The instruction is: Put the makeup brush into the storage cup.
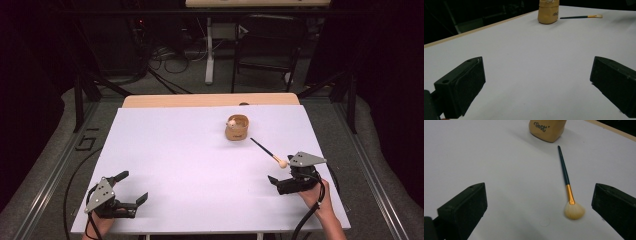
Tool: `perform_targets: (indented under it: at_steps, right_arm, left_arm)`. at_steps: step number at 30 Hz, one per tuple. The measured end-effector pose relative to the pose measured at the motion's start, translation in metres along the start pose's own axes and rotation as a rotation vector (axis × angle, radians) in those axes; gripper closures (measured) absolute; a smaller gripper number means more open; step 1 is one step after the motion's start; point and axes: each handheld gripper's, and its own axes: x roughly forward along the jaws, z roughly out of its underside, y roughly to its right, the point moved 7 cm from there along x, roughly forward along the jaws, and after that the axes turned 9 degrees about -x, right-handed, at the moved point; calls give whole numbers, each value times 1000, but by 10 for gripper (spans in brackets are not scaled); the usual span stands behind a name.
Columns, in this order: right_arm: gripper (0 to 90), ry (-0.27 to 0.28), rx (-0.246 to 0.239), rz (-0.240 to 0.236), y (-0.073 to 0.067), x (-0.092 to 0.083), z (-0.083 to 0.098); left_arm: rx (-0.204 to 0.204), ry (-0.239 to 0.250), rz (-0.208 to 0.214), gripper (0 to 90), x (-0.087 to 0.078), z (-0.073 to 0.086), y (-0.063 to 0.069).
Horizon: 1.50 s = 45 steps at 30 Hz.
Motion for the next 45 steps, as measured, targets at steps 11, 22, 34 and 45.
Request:
perform_targets:
  at_steps: [11,22,34,45]
  right_arm:
    - [0,-97,-19,-14,17,11,-9]
    - [0,-166,-25,-27,30,20,-16]
    - [0,-236,-37,-31,52,31,-25]
    - [0,-304,-47,-59,70,44,-34]
  left_arm:
    - [0,-1,5,0,0,0,1]
    - [9,-4,9,0,0,0,2]
    - [6,-5,8,0,1,1,2]
    - [7,-5,6,0,1,1,2]
